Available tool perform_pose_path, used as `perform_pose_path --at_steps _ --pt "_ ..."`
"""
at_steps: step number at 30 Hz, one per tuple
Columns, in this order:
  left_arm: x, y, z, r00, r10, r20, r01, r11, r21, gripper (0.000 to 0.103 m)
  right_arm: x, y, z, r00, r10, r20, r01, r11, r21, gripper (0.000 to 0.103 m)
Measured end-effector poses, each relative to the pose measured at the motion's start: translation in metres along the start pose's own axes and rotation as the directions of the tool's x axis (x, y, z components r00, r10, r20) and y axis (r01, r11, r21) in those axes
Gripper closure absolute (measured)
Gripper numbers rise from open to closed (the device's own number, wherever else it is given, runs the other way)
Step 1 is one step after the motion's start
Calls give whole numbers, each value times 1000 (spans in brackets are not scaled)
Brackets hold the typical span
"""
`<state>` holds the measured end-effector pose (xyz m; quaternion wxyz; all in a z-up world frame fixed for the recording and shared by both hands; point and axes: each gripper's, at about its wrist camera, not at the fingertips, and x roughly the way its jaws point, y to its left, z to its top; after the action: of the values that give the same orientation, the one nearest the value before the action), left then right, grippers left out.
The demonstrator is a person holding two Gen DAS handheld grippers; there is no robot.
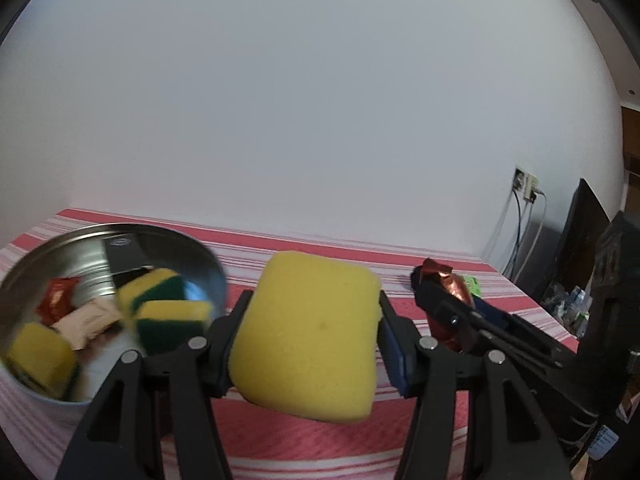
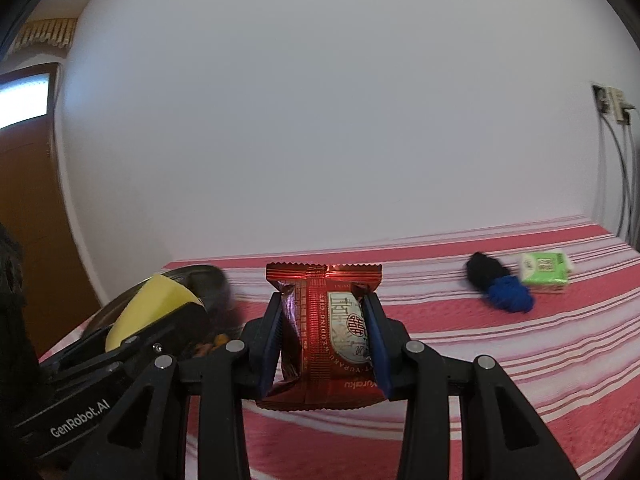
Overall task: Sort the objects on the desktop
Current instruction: 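Carry the yellow sponge and red wrapper over the silver tin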
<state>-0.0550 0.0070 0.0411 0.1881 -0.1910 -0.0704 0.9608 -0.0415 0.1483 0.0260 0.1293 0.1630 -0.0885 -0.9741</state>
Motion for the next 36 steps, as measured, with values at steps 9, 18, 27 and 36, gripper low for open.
perform_pose_path --at_steps 9,18,27,36 --pt "-44 71 4 987 152 47 -149 987 -63 46 10 60 0 990 140 -22 -141 990 -27 62" --pt "-70 145 15 941 335 44 -326 936 -134 46 30 126 1 960 278 -44 -280 957 -80 62" --pt "-45 198 36 909 413 -53 -416 898 -143 46 67 171 -11 941 326 -96 -336 935 -119 61" --pt "6 214 57 892 420 -168 -441 890 -114 46 104 178 -19 941 305 -145 -321 941 -106 62"
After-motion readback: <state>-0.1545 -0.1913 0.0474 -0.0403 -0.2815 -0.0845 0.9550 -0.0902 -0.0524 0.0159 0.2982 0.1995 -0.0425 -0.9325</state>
